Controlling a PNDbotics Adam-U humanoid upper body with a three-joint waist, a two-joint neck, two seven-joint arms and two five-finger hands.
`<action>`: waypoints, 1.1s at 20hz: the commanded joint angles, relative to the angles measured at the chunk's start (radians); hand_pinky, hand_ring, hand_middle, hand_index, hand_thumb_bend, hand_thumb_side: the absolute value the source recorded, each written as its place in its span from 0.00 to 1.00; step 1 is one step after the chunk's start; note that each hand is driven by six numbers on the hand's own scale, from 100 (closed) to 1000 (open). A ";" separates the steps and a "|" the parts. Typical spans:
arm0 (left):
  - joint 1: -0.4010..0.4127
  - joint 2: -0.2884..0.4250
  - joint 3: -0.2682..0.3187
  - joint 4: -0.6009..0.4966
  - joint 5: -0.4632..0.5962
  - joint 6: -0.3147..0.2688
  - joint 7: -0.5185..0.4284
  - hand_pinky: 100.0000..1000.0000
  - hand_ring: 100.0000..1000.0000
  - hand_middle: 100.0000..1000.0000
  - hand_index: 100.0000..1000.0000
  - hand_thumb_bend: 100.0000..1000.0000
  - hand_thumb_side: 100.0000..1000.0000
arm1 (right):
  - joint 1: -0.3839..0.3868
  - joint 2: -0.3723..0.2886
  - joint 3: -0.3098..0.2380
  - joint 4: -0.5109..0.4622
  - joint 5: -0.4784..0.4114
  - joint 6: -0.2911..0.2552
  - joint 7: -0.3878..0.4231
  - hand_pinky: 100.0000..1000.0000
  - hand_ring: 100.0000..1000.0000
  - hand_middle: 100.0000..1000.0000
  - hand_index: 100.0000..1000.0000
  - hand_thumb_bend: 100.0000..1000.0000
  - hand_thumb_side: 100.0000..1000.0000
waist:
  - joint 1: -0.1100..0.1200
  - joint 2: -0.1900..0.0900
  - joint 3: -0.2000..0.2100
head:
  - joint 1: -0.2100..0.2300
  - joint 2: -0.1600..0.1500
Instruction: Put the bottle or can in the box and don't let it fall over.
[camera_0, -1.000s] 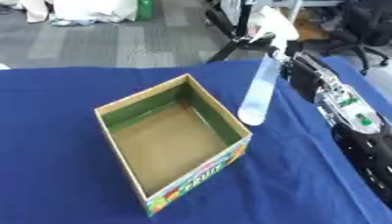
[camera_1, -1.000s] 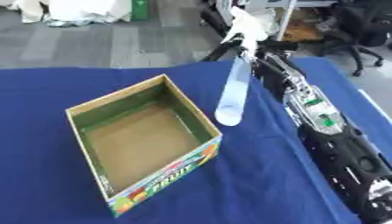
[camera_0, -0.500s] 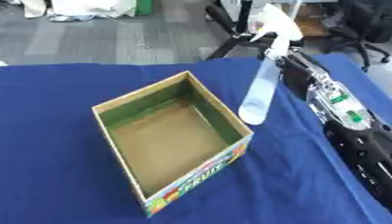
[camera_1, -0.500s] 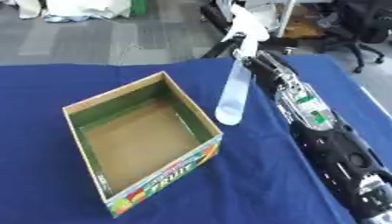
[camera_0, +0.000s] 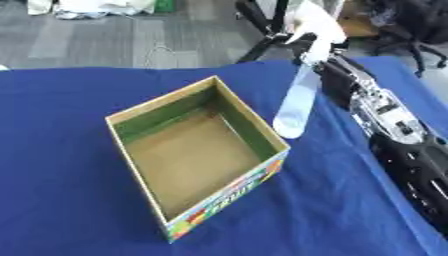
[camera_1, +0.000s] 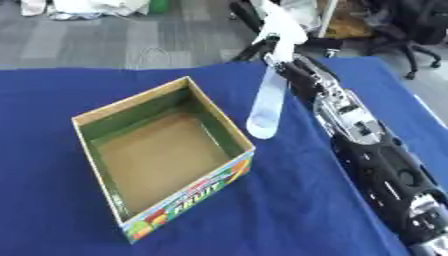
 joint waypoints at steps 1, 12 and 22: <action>-0.013 0.012 0.005 -0.019 0.003 0.000 -0.003 0.92 1.00 1.00 0.79 0.28 0.63 | -0.014 -0.007 0.000 -0.006 0.006 -0.002 0.011 1.00 1.00 1.00 1.00 0.00 0.47 | 0.003 -0.013 0.002 | 0.001 0.001; -0.019 0.008 0.004 -0.021 0.003 0.004 -0.007 0.93 1.00 1.00 0.79 0.27 0.64 | -0.006 0.034 0.012 0.027 0.051 -0.007 0.038 1.00 1.00 1.00 0.99 0.00 0.47 | 0.004 -0.010 0.008 | 0.000 -0.007; -0.020 0.008 0.004 -0.022 0.004 0.004 -0.006 0.93 1.00 1.00 0.79 0.27 0.64 | 0.010 0.064 0.017 0.069 0.097 0.007 0.027 1.00 1.00 1.00 0.96 0.00 0.42 | 0.005 -0.009 0.007 | 0.001 -0.013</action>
